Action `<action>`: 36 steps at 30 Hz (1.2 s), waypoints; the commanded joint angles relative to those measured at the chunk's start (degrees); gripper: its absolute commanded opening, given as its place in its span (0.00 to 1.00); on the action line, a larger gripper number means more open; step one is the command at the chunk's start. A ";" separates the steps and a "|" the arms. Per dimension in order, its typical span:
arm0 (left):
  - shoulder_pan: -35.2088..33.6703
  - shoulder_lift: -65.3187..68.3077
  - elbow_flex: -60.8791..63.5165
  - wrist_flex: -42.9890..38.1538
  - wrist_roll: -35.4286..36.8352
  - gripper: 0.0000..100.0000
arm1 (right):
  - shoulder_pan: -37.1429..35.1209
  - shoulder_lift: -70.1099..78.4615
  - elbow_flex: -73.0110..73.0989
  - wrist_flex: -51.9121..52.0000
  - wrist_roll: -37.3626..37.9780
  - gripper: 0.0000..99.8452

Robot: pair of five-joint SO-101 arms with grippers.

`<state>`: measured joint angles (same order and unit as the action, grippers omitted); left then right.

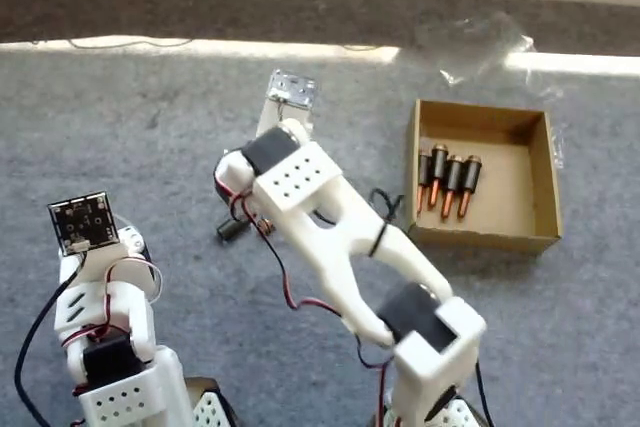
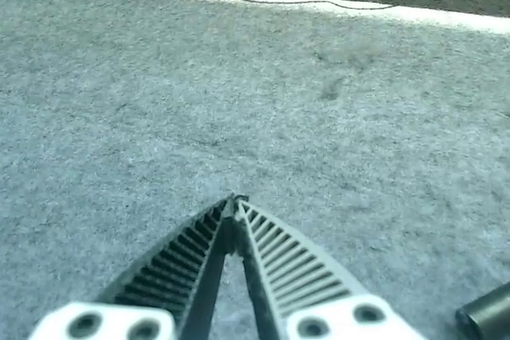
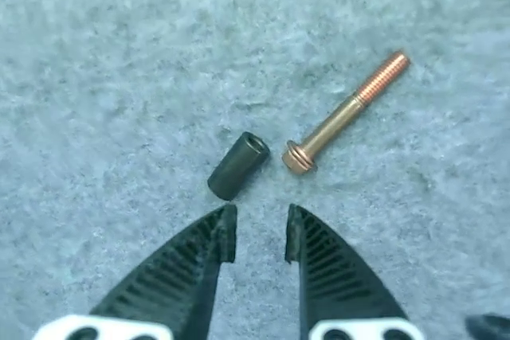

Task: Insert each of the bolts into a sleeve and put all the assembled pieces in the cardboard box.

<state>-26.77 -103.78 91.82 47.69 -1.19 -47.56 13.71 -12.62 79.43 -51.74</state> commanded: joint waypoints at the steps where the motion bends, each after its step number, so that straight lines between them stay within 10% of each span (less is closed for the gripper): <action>1: -0.40 -0.66 -0.40 0.44 -0.18 0.00 | 1.19 6.73 -13.58 6.20 -2.46 0.09; 14: -1.89 -0.66 0.13 0.26 -0.35 0.00 | 1.27 29.05 -48.13 16.66 -8.79 0.09; 36: -6.64 -0.66 0.13 0.18 -0.09 0.00 | -3.03 42.15 -60.18 20.97 -26.64 0.09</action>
<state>-32.92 -103.78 92.53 47.78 -1.19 -48.70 57.49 -69.67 98.86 -75.03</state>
